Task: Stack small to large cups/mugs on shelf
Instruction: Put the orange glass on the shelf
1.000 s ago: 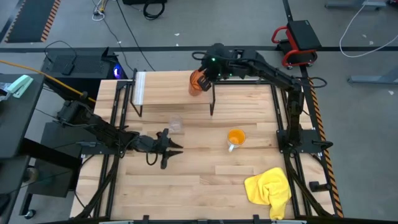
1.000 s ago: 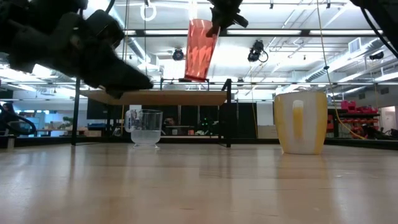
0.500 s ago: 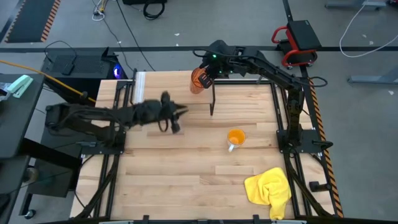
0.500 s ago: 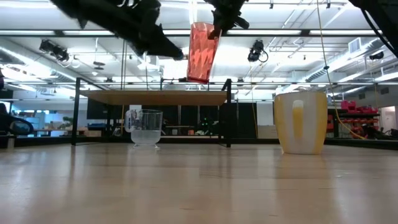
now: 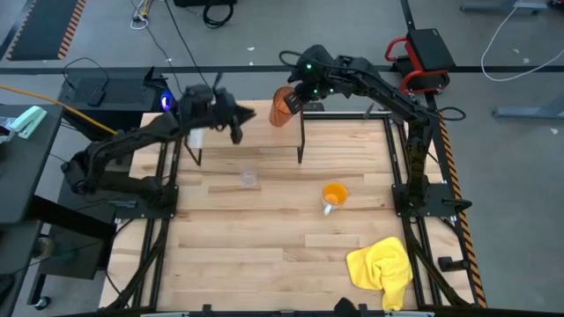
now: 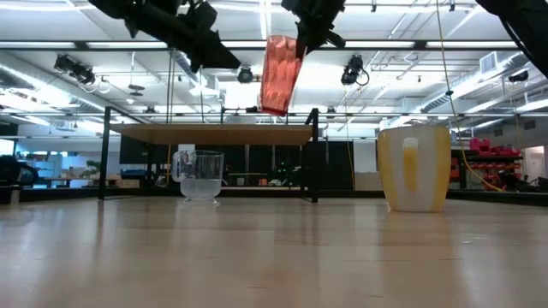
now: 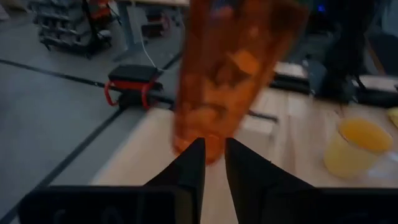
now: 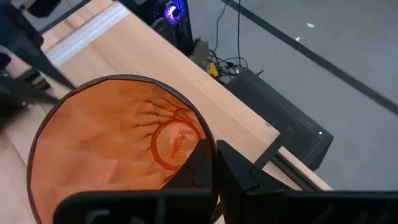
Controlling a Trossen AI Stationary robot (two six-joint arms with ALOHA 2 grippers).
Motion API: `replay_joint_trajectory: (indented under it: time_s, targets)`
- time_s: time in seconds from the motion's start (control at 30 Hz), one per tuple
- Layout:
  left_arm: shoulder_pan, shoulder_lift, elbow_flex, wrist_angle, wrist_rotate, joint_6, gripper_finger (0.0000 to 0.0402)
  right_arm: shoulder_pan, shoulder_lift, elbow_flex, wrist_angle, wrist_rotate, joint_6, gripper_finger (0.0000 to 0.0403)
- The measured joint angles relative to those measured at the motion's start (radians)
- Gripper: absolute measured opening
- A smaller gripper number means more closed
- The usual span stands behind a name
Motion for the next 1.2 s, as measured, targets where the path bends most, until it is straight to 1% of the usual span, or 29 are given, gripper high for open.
replay_joint_trajectory:
  time_s: [0.1, 0.17, 0.33, 0.47, 0.57, 0.63, 0.8, 1.0, 1.2]
  targets:
    - [0.033, 0.038, 0.021, -0.012, 0.021, 0.000, 0.0077, -0.037, 0.000, 0.000, 0.010, -0.038, 0.033, 0.0008]
    - [0.030, 0.076, 0.055, -0.009, 0.025, 0.005, 0.0079, -0.056, 0.000, 0.000, 0.013, -0.058, 0.037, 0.0008]
    - [0.031, 0.168, 0.139, -0.028, 0.074, 0.008, 0.0078, -0.073, 0.000, 0.000, 0.006, -0.098, 0.034, 0.0008]
    - [0.035, 0.238, 0.204, -0.071, 0.076, 0.008, 0.0081, -0.073, 0.001, -0.001, -0.001, -0.105, 0.010, 0.0008]
    - [0.037, 0.273, 0.224, -0.105, 0.077, 0.012, 0.0082, -0.073, 0.015, -0.003, -0.013, -0.105, 0.007, 0.0008]
    - [0.042, 0.285, 0.224, -0.113, 0.076, 0.013, 0.0081, -0.073, 0.035, -0.003, -0.027, -0.105, -0.009, 0.0008]
    - [0.062, 0.284, 0.225, -0.130, 0.076, 0.014, 0.0079, -0.074, 0.076, -0.001, 0.005, -0.116, -0.049, 0.0008]
    - [0.071, 0.284, 0.225, -0.136, 0.076, 0.011, 0.0086, -0.073, 0.078, 0.001, 0.030, -0.115, -0.071, 0.0008]
    - [0.071, 0.284, 0.225, -0.162, 0.076, 0.007, 0.0083, -0.079, 0.079, 0.007, 0.027, -0.110, -0.075, 0.0010]
